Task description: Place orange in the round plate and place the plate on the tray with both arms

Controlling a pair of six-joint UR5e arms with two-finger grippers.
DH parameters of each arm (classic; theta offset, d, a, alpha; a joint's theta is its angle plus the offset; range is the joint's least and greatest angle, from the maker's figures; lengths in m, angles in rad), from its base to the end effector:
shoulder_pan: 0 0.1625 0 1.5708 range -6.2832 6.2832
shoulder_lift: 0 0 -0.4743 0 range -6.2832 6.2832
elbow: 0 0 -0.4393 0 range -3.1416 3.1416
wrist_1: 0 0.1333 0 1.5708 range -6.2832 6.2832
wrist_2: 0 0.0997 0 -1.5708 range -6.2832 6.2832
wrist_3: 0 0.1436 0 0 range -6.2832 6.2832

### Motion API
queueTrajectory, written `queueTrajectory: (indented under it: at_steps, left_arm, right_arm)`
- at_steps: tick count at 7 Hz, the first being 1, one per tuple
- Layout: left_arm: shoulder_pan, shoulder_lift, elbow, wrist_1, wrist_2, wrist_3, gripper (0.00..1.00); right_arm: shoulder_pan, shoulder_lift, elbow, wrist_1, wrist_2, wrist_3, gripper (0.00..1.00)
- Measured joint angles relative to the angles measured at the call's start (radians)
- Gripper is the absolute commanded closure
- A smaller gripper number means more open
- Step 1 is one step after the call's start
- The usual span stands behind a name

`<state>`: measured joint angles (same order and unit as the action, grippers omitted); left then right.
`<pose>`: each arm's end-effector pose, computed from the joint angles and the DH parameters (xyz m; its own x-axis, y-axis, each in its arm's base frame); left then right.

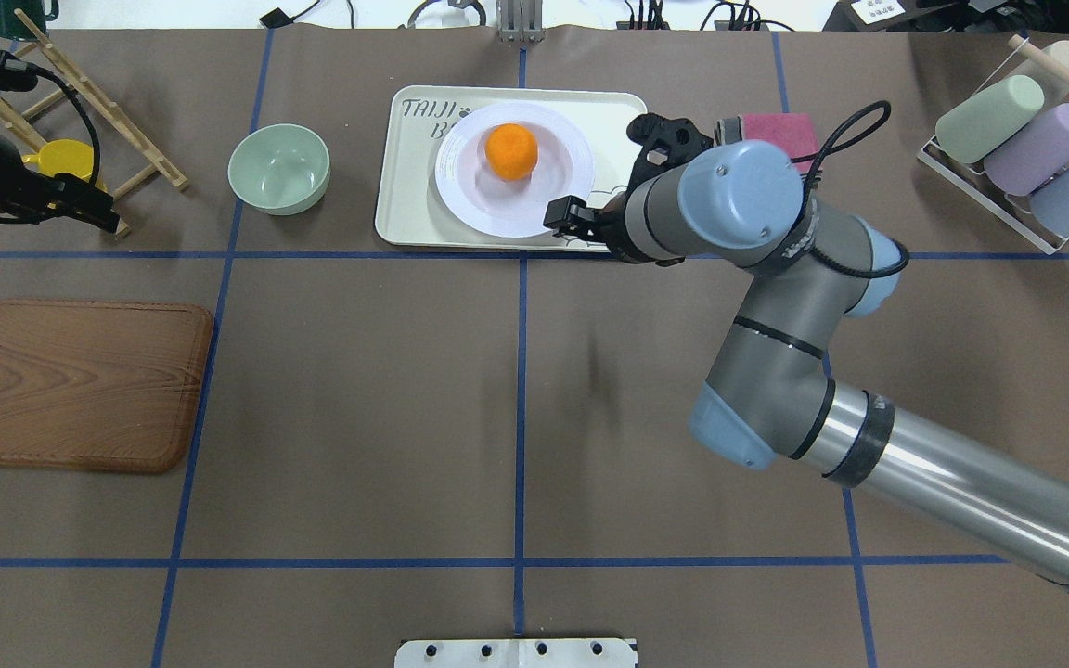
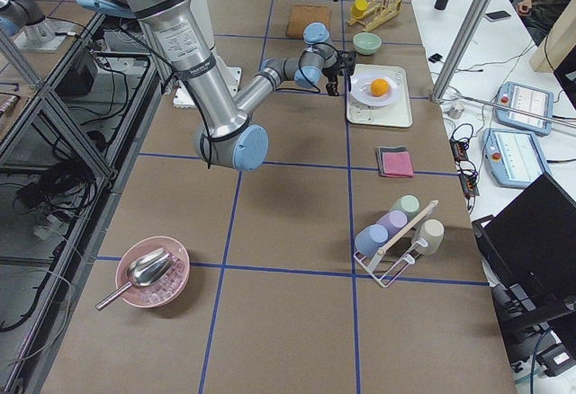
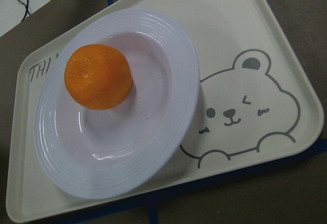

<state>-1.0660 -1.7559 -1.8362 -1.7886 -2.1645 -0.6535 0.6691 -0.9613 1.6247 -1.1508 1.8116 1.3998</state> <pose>0.2606 -0.5812 0.4691 0.6737 0.1415 -0.7253 0.0378 0.9736 0.2250 -0.5563 -0.5662 0.2581 0.4364 0.1344 0.8897 -0.3682 0.9289 0.0403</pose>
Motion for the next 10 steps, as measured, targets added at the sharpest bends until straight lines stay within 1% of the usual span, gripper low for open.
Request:
queueTrajectory:
  at_steps: [1,2,3,4,5,7,8,10]
  left_arm:
    - [-0.001,0.002,0.001,0.0,0.0,0.006,0.03]
    - [-0.007,0.011,0.001,0.0,0.0,0.028,0.03]
    - [-0.025,0.033,0.001,0.0,-0.003,0.08,0.03]
    - [-0.056,0.059,0.002,0.001,-0.011,0.156,0.03]
    - [-0.095,0.087,0.003,0.004,-0.029,0.236,0.03]
    - [-0.178,0.161,0.008,0.014,-0.081,0.41,0.02]
    - [-0.217,0.202,0.013,0.017,-0.091,0.494,0.02]
    - [-0.286,0.243,0.044,0.018,-0.097,0.578,0.01]
  right_arm:
    - [0.072,-0.011,0.037,-0.043,0.088,-0.105,0.0]
    - [0.14,-0.047,0.064,-0.061,0.142,-0.212,0.0]
    - [0.211,-0.111,0.095,-0.076,0.186,-0.316,0.0]
    - [0.291,-0.193,0.14,-0.117,0.242,-0.424,0.0]
    - [0.36,-0.283,0.203,-0.198,0.289,-0.561,0.0]
    - [0.471,-0.458,0.323,-0.373,0.324,-0.868,0.0]
    - [0.526,-0.539,0.345,-0.417,0.366,-0.983,0.0]
    - [0.629,-0.697,0.344,-0.426,0.476,-1.078,0.0]
